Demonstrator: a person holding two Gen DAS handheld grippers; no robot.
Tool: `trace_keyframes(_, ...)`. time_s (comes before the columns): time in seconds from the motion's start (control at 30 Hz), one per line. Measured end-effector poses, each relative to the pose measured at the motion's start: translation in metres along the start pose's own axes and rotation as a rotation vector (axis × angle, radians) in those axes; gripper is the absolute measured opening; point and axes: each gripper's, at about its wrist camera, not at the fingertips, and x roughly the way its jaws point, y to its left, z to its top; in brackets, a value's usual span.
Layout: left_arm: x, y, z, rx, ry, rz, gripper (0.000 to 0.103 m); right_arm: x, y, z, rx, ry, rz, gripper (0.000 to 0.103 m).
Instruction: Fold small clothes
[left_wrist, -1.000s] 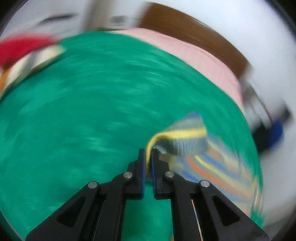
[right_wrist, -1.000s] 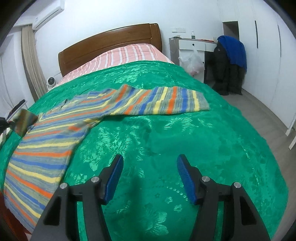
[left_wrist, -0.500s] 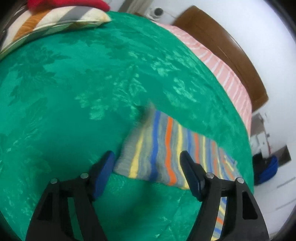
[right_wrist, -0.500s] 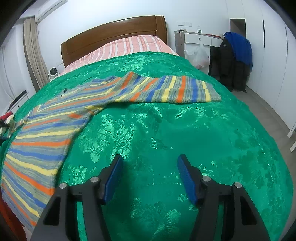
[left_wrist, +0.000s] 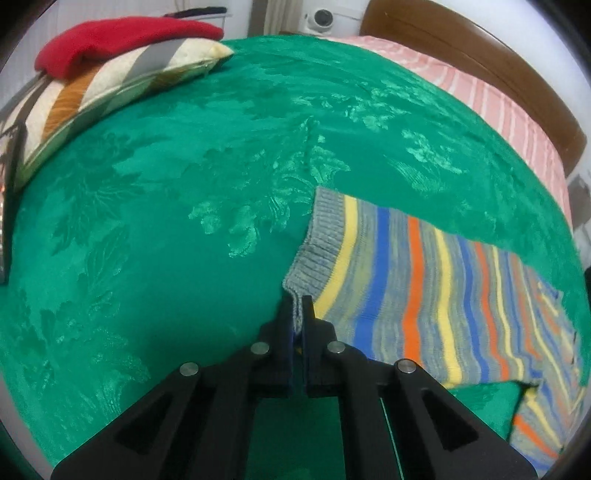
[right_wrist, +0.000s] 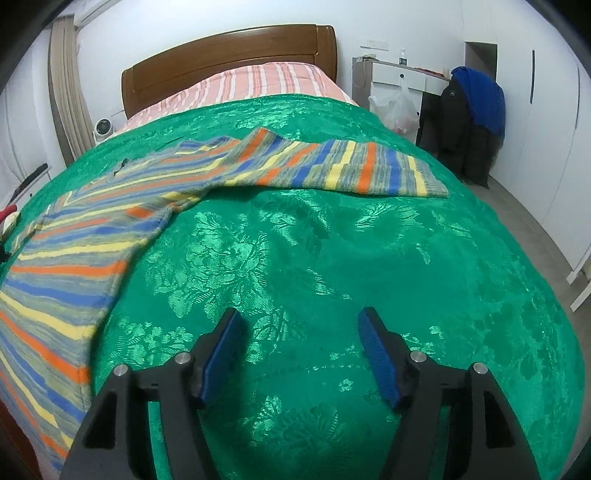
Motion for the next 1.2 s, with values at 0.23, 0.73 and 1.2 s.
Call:
trace_keyframes(0.23, -0.024, 0.011, -0.013, 0.01, -0.008, -0.053, 0.026, 0.003, 0.001, 0.0, -0.006, -0.004, -0.001, 0.071)
trace_keyframes(0.73, -0.12, -0.031, -0.191, 0.498, 0.305, -0.493, 0.068, -0.036, 0.037, -0.019, 0.059, 0.273, 0.607, 0.046)
trace_keyframes(1.2, -0.124, -0.036, -0.231, 0.637, 0.373, -0.468, 0.002, -0.043, 0.054, -0.032, -0.112, 0.42, 0.51, 0.004)
